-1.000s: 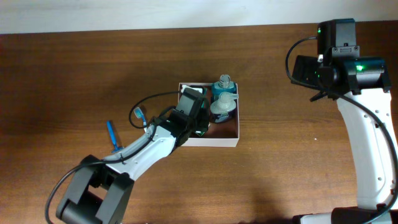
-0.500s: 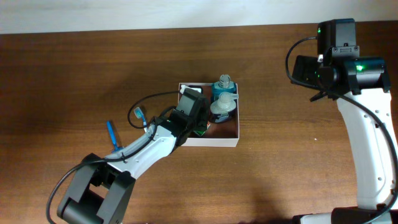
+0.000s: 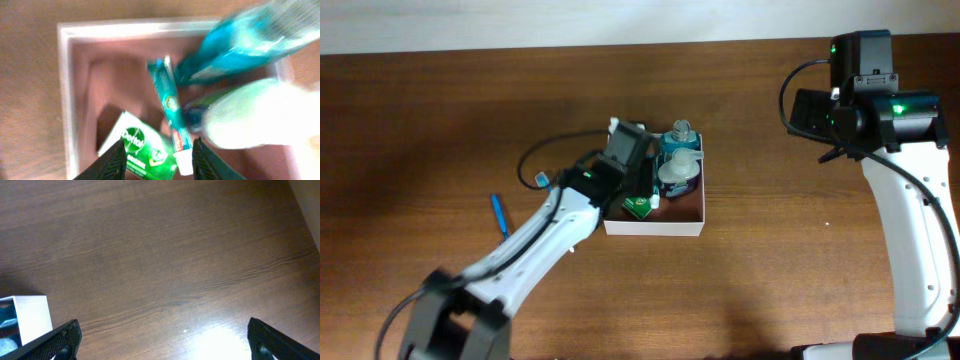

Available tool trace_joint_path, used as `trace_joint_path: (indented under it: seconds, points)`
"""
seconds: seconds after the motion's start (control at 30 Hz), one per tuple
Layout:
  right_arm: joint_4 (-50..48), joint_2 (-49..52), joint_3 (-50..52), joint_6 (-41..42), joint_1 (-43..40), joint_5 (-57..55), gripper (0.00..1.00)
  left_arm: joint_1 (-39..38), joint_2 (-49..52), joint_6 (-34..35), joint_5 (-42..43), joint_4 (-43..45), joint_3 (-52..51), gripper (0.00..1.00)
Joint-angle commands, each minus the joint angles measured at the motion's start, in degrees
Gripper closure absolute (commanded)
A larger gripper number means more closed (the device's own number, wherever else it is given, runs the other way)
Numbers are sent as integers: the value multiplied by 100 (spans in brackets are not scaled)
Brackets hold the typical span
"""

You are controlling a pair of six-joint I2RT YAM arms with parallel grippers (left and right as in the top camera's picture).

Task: Pack container
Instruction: 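Release the tube and move the left gripper back toward the toothbrush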

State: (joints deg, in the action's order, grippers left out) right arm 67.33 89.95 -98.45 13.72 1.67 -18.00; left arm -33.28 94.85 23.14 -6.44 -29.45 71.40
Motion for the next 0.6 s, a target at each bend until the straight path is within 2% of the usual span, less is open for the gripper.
trace_joint_path:
  seconds: [0.0, 0.07, 0.17, 0.23, 0.4, 0.57]
  points:
    - [-2, 0, -17, 28, -24, -70, 1, 26, -603, -48, -695, -380, 396, 57]
    - [-2, 0, -17, 26, -24, -70, 2, 111, -754, -20, -1080, -656, 396, 57]
    - [-2, 0, -17, 28, -24, -70, 1, 396, -772, 376, -1838, -1244, 387, 58]
    - [-2, 0, -17, 26, -24, -70, 1, 721, -723, 636, -1926, -1600, 361, 63]
    - [-2, 0, -17, 28, -24, -70, 1, 1519, -509, 769, -870, -1759, 118, 77]
    - [-2, 0, -17, 26, -24, -70, 1, 2011, -160, 767, -31, -1567, -232, 77]
